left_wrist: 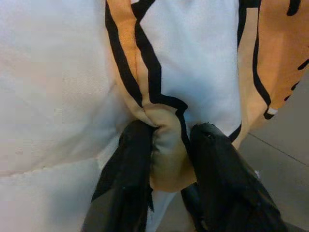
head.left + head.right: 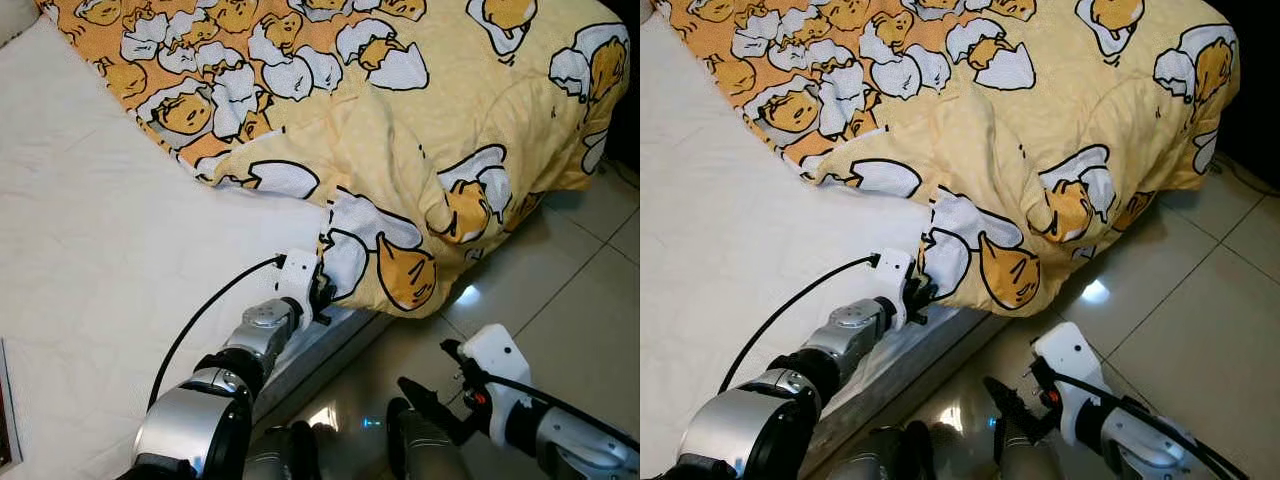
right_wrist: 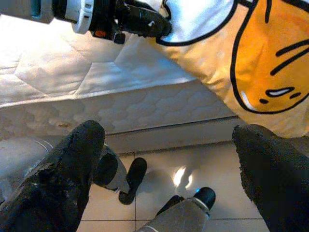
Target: Clean up the room
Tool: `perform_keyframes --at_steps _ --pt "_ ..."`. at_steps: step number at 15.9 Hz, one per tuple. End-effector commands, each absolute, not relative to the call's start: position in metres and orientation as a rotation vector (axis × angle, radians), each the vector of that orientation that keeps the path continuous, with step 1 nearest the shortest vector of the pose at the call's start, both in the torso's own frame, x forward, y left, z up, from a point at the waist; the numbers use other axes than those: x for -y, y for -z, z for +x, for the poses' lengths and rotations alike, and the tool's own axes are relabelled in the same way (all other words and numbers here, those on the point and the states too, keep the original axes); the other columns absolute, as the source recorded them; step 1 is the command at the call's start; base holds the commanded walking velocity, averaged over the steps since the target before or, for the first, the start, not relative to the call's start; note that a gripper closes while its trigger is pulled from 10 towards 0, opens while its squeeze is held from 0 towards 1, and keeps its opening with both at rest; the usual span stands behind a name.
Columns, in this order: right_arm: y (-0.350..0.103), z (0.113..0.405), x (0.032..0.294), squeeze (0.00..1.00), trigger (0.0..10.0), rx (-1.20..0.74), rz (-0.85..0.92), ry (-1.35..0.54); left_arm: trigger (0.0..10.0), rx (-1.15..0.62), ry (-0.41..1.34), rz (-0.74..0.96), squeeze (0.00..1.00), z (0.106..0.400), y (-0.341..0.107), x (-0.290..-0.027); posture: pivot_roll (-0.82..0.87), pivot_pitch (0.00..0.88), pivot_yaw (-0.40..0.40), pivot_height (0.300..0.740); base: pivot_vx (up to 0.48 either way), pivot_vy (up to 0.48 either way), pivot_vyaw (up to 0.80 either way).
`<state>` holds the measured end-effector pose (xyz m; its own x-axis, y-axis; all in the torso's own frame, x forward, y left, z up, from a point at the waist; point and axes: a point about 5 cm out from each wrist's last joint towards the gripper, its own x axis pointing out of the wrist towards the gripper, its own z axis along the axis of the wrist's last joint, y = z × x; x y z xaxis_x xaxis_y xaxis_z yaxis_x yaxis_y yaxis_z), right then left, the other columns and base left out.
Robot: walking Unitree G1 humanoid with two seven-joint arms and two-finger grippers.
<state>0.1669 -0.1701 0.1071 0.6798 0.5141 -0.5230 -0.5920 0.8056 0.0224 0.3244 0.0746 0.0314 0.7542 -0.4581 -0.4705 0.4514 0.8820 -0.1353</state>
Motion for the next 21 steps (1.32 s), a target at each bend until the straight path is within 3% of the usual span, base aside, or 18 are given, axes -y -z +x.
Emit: perform_keyframes --at_steps 1,10,13,16,17,21 --pt "-0.104 0.165 0.167 0.00 10.0 -0.555 -0.136 -0.638 0.0 -0.546 0.487 -0.022 0.00 0.320 -0.025 -0.079 -0.24 0.253 0.162 0.740 0.000 0.000 0.00" --pt "-0.103 0.173 0.167 0.00 10.0 -0.540 -0.144 -0.643 0.0 -0.540 0.520 -0.024 0.00 0.319 -0.025 -0.078 -0.22 0.234 0.161 0.740 0.000 0.000 0.00" --pt "-0.104 0.180 0.167 0.00 10.0 -0.501 -0.148 -0.630 0.0 -0.555 0.619 0.039 0.00 0.312 -0.020 -0.071 -0.20 0.222 0.157 0.740 0.000 0.000 0.00" --pt "-0.107 0.192 0.171 0.00 10.0 -0.444 -0.166 -0.559 0.0 -0.650 0.821 0.124 0.00 0.279 0.005 -0.055 -0.20 0.207 0.155 0.740 0.000 0.000 0.00" --pt "-0.113 0.205 0.177 0.00 10.0 -0.386 -0.183 -0.474 0.0 -0.714 0.947 0.143 0.00 0.249 0.025 -0.042 -0.20 0.204 0.155 0.740 0.000 0.000 0.00" --pt "-0.115 0.214 0.182 0.00 10.0 -0.350 -0.179 -0.432 0.0 -0.780 1.209 0.126 0.00 0.200 0.041 -0.010 -0.18 0.191 0.148 0.740 0.000 0.000 0.00"
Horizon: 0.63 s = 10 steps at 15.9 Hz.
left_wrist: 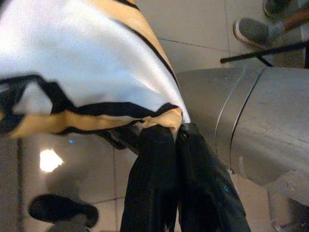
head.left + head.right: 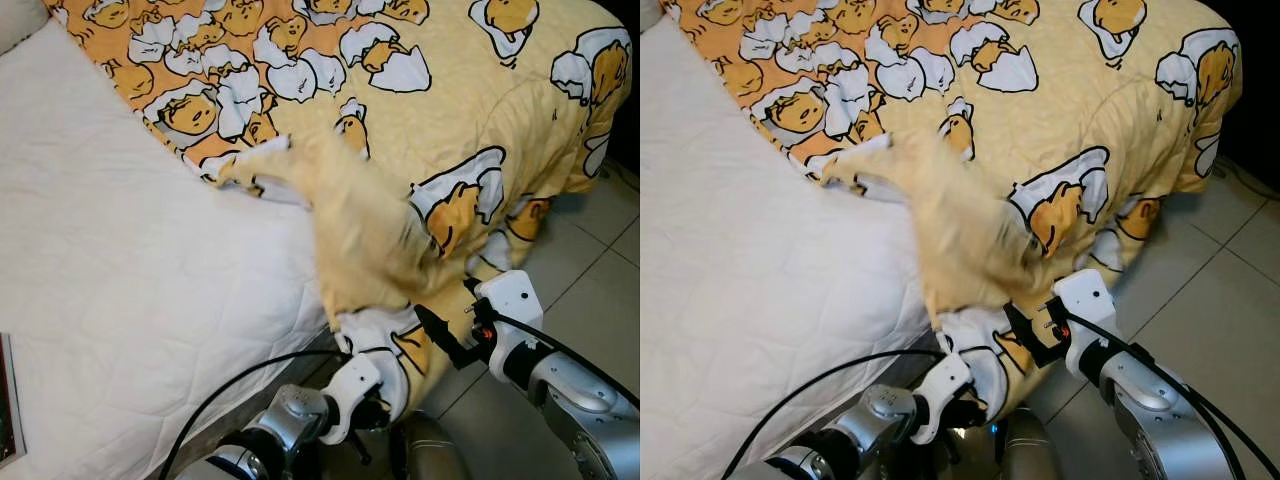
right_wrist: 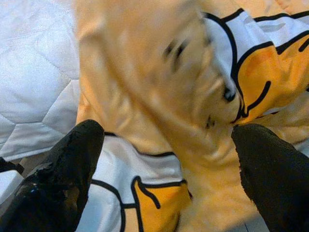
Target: Clean up the room
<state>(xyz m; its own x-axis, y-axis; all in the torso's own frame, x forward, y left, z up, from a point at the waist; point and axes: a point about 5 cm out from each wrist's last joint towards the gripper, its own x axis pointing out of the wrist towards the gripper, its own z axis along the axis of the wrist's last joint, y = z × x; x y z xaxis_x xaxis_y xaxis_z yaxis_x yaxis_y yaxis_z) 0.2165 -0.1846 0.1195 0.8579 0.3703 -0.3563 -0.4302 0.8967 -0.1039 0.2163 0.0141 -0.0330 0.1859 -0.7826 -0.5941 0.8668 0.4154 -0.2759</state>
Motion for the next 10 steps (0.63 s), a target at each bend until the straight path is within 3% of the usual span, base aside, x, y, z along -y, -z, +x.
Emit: perform_keyframes --at_steps 1,2,6,10 --pt "-0.115 0.214 0.181 0.00 10.0 -0.349 -0.180 -0.434 7.3 -0.773 1.215 0.141 0.00 0.199 0.041 -0.008 -0.18 0.190 0.147 0.740 0.000 0.000 0.00" --pt "-0.113 0.215 0.179 0.00 10.0 -0.348 -0.179 -0.438 10.0 -0.742 1.145 0.121 1.00 0.208 0.036 -0.008 -0.18 0.190 0.145 0.740 0.000 0.000 0.00" --pt "-0.110 0.215 0.175 0.00 10.0 -0.351 -0.164 -0.464 10.0 -0.589 0.991 0.075 1.00 0.246 0.013 -0.020 -0.17 0.182 0.145 0.740 0.000 0.000 0.00" --pt "-0.106 0.214 0.171 0.00 10.0 -0.363 -0.157 -0.493 10.0 -0.585 1.095 0.084 1.00 0.246 0.011 -0.033 -0.15 0.169 0.144 0.740 0.000 0.000 0.00"
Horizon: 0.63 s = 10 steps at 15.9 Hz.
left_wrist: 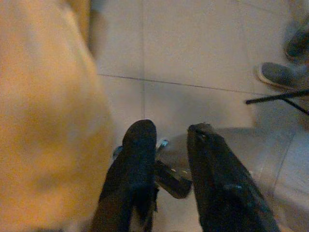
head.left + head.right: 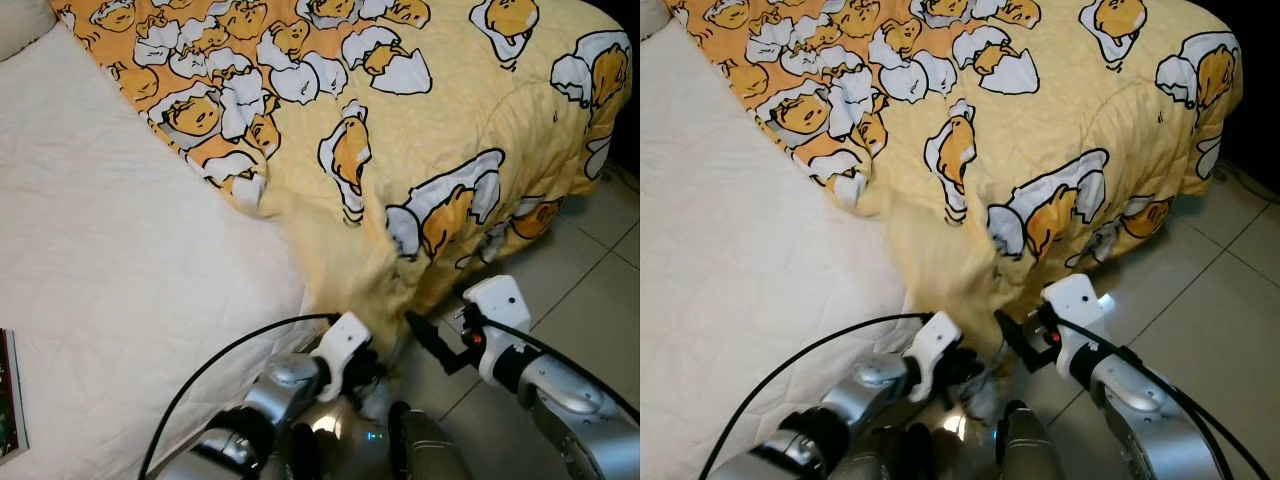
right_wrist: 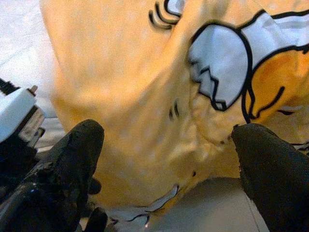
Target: Clean up the room
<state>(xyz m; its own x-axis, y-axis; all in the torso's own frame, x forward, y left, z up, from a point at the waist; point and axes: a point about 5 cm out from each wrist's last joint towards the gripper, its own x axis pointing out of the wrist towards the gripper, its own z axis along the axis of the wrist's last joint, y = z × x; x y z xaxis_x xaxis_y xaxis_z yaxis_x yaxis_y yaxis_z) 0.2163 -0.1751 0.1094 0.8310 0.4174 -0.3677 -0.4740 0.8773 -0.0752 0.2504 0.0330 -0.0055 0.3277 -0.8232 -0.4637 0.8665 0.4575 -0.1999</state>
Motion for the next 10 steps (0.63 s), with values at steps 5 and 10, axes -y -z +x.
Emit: perform_keyframes --at_steps 5,10 --pt "-0.104 0.218 0.168 0.00 10.0 -0.356 -0.158 -0.511 10.0 -0.391 1.153 0.047 1.00 0.254 -0.020 -0.070 -0.13 0.141 0.145 0.740 0.000 0.000 0.00" --pt "-0.098 0.220 0.163 0.00 10.0 -0.340 -0.151 -0.487 10.0 -0.206 0.809 0.120 1.00 0.284 -0.055 -0.104 -0.12 0.083 0.147 0.740 0.000 0.000 0.00"
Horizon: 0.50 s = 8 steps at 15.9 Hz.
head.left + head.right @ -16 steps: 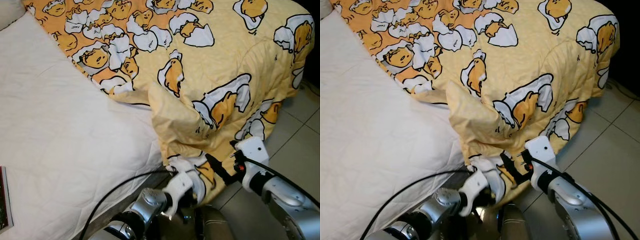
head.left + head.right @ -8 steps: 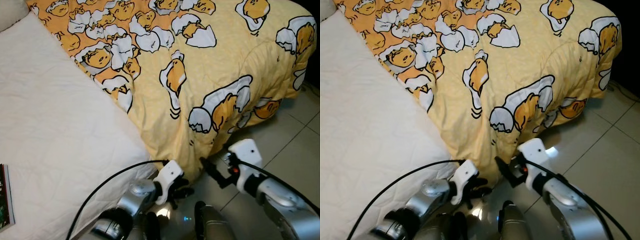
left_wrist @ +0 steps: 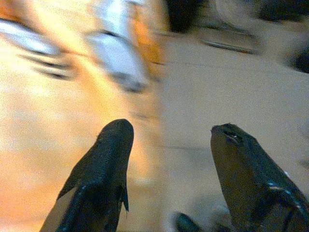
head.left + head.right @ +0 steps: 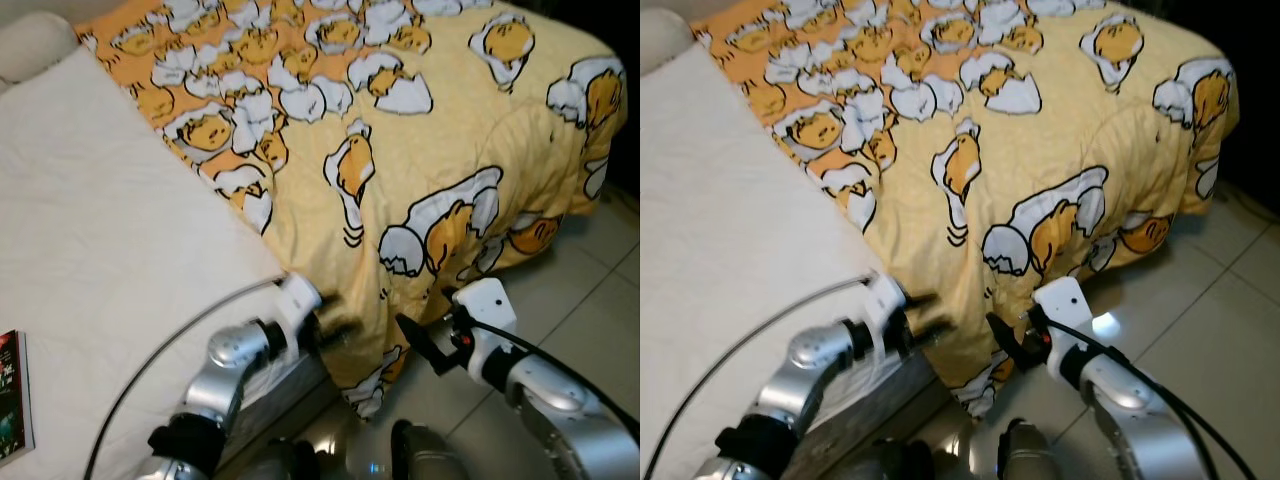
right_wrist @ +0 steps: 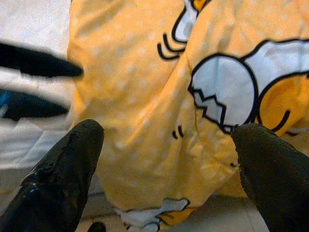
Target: Clean up the room
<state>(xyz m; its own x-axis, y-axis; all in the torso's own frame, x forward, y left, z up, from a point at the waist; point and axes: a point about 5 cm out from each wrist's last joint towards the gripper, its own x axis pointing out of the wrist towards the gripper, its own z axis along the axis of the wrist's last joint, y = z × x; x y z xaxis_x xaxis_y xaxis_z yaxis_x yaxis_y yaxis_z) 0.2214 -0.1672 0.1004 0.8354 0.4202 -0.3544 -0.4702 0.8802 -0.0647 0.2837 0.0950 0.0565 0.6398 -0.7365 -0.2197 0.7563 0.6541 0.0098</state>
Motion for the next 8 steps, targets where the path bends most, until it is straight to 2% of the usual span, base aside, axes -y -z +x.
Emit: perform_keyframes --at_steps 1,3,4,5,6,8 --pt "-0.097 0.221 0.162 0.00 10.0 -0.335 -0.154 -0.476 10.0 -0.200 0.747 0.140 1.00 0.288 -0.056 -0.108 -0.12 0.079 0.148 0.740 0.000 0.000 0.00" --pt "-0.098 0.225 0.159 0.00 10.0 -0.297 -0.136 -0.406 10.0 -0.167 0.613 0.105 1.00 0.295 -0.065 -0.120 -0.12 0.022 0.154 0.740 0.000 0.000 0.00" --pt "-0.100 0.228 0.158 0.00 10.0 -0.268 -0.122 -0.357 10.0 -0.158 0.529 0.081 0.43 0.299 -0.068 -0.127 -0.12 0.004 0.156 0.740 0.000 0.000 0.00" --pt "-0.100 0.229 0.157 0.00 10.0 -0.260 -0.113 -0.331 10.0 -0.163 0.488 0.068 0.17 0.304 -0.069 -0.129 -0.12 0.001 0.157 0.740 0.000 0.000 0.00" --pt "-0.098 0.231 0.158 0.00 10.0 -0.255 -0.090 -0.275 10.0 -0.166 0.419 0.070 0.00 0.317 -0.070 -0.128 -0.12 0.003 0.156 0.740 0.000 0.000 0.00" --pt "-0.096 0.231 0.161 0.00 10.0 -0.267 -0.084 -0.238 10.0 -0.191 0.405 0.059 0.00 0.334 -0.073 -0.117 -0.13 0.020 0.156 0.740 0.000 0.000 0.00"
